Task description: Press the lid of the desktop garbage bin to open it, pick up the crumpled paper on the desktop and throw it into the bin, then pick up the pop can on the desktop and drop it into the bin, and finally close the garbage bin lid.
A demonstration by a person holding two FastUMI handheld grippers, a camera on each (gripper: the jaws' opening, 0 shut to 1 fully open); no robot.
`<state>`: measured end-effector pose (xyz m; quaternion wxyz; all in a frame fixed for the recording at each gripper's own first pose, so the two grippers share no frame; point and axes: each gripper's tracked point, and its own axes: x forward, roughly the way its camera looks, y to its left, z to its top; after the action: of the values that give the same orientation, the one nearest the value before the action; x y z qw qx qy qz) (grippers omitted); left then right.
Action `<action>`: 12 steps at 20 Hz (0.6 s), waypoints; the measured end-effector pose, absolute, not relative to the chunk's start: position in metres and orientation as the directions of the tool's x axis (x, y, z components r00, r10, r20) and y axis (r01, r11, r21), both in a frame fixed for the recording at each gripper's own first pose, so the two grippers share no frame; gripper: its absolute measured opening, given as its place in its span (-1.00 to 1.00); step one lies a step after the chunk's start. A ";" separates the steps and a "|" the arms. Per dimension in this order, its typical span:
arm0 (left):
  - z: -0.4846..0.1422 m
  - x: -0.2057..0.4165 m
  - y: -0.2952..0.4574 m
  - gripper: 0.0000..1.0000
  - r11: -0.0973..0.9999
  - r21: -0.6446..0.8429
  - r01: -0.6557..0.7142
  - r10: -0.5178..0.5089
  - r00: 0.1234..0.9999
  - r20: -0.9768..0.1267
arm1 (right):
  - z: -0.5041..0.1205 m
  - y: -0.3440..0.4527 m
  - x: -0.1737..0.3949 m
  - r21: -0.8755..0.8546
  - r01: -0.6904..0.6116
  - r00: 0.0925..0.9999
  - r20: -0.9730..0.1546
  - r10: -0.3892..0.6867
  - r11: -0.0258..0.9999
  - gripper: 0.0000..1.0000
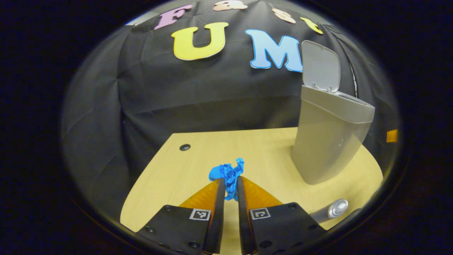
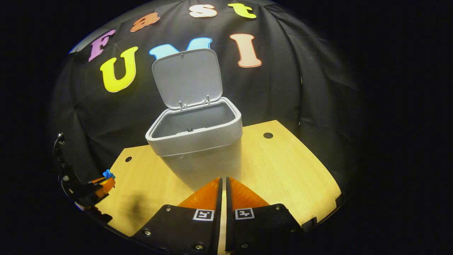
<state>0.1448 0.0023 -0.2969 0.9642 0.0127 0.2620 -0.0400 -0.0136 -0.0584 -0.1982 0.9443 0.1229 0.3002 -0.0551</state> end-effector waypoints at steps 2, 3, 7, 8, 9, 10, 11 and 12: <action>-0.277 0.161 -0.014 -0.48 0.993 0.001 0.116 -0.102 0.875 -0.474 | -0.202 -0.064 -0.021 0.210 0.200 0.808 -0.588 -0.039 0.957 -0.86; -0.266 0.168 -0.023 -0.48 0.991 -0.005 0.131 -0.118 0.881 -0.457 | -0.203 -0.068 -0.023 0.213 0.211 0.805 -0.591 -0.046 0.954 -0.86; -0.223 0.196 -0.062 -0.48 0.981 -0.032 0.190 -0.188 0.905 -0.382 | -0.203 -0.082 -0.035 0.221 0.254 0.801 -0.594 -0.076 0.942 -0.86; -0.213 0.203 -0.075 -0.48 0.977 -0.036 0.209 -0.208 0.909 -0.362 | -0.204 -0.085 -0.039 0.223 0.264 0.801 -0.593 -0.085 0.938 -0.86; -0.202 0.209 -0.087 -0.48 0.972 -0.037 0.231 -0.230 0.910 -0.344 | -0.204 -0.089 -0.042 0.224 0.275 0.800 -0.593 -0.093 0.935 -0.86; -0.192 0.214 -0.100 -0.48 0.966 -0.036 0.255 -0.252 0.912 -0.325 | -0.204 -0.092 -0.045 0.225 0.284 0.799 -0.593 -0.100 0.932 -0.86; -0.183 0.218 -0.115 -0.48 0.959 -0.031 0.282 -0.277 0.910 -0.308 | -0.204 -0.095 -0.049 0.228 0.294 0.797 -0.594 -0.106 0.928 -0.86; -0.174 0.223 -0.128 -0.48 0.952 -0.018 0.307 -0.299 0.909 -0.292 | -0.205 -0.098 -0.052 0.234 0.304 0.795 -0.596 -0.111 0.923 -0.86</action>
<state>0.2227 -0.1284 -0.1740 0.9768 0.0139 0.1471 -0.1550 -0.0519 -0.0982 -0.2049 0.9337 0.1609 0.2999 -0.1113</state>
